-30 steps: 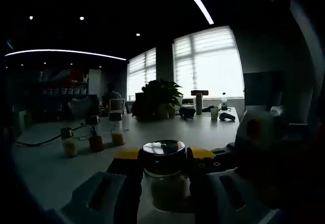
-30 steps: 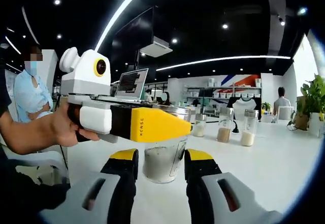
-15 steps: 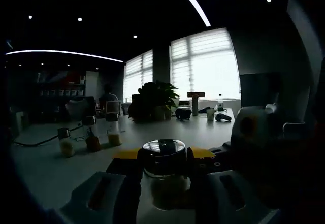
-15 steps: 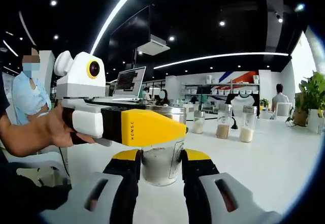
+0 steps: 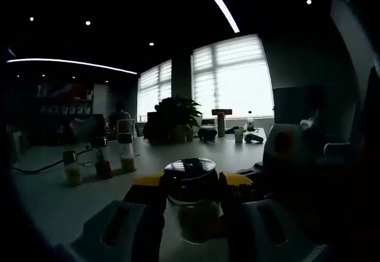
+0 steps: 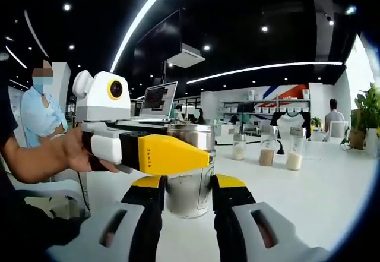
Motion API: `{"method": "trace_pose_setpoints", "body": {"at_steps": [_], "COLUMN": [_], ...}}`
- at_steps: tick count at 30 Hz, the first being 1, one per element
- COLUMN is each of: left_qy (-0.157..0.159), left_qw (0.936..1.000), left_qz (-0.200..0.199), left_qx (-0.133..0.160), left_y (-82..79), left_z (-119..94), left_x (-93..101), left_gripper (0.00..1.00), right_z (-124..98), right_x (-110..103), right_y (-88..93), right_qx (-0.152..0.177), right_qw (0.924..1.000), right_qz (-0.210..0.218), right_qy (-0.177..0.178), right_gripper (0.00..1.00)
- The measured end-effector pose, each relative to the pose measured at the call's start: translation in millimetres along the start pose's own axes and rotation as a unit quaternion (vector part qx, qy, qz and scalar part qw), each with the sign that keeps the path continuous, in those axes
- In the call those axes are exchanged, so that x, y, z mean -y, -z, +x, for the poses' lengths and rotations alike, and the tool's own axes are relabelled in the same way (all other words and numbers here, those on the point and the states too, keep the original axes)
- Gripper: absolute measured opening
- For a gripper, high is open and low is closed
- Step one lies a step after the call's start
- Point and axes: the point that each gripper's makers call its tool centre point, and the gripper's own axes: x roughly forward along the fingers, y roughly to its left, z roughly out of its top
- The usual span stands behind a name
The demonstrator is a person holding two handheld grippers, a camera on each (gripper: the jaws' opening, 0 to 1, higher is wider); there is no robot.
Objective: Rotate the seasoning bottle until the label or dispensing opening points toward the visible target arrow and the bottle remains upright within the marked orientation range
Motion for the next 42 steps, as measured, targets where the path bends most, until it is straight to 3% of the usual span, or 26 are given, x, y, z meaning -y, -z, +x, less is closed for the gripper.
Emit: {"method": "trace_pose_setpoints", "body": {"at_steps": [7,11,16,20,22,26,30,36,42], "left_qy": [-0.031,-0.054,-0.059,-0.036,-0.006,0.03,0.038,0.035,-0.035], "left_qw": [0.9995,0.9984,0.998,0.9991,0.9997,0.9994,0.9992,0.9991,0.998], "left_qz": [0.003,0.002,0.01,-0.005,-0.003,-0.005,0.003,0.021,0.043], "left_qx": [0.0,0.018,0.023,0.02,0.023,0.019,0.015,0.012,0.029], "left_y": [-2.5,-6.9,-9.8,-13.9,-17.4,-17.0,-15.7,-16.8,-22.0], "left_z": [0,0,-2,-2,-3,-4,-1,-1,1], "left_x": [1.5,-0.2,-0.9,-0.3,6.7,13.6,17.3,21.6,15.5], "left_gripper": [0.36,0.36,0.36,0.35,0.35,0.35,0.36,0.36,0.36], "right_z": [0,0,2,1,0,-4,-5,-7,-5], "right_x": [2,3,4,2,2,5,-5,-6,7], "right_y": [-5.0,-7.9,-10.3,-14.4,-16.0,-15.6,-15.1,-16.3,-20.6], "right_qx": [0.003,0.011,0.013,0.03,0.039,0.036,0.028,0.031,0.038], "right_qw": [0.9995,0.9986,0.9982,0.999,0.9991,0.999,0.9991,0.9994,0.9972], "right_qz": [-0.012,-0.009,-0.027,-0.014,0.014,0.026,0.007,0.001,0.003], "right_qy": [0.029,0.05,0.052,0.031,0.01,-0.008,-0.032,-0.017,0.064], "right_gripper": [0.29,0.29,0.3,0.31,0.32,0.4,0.31,0.31,0.31]}}
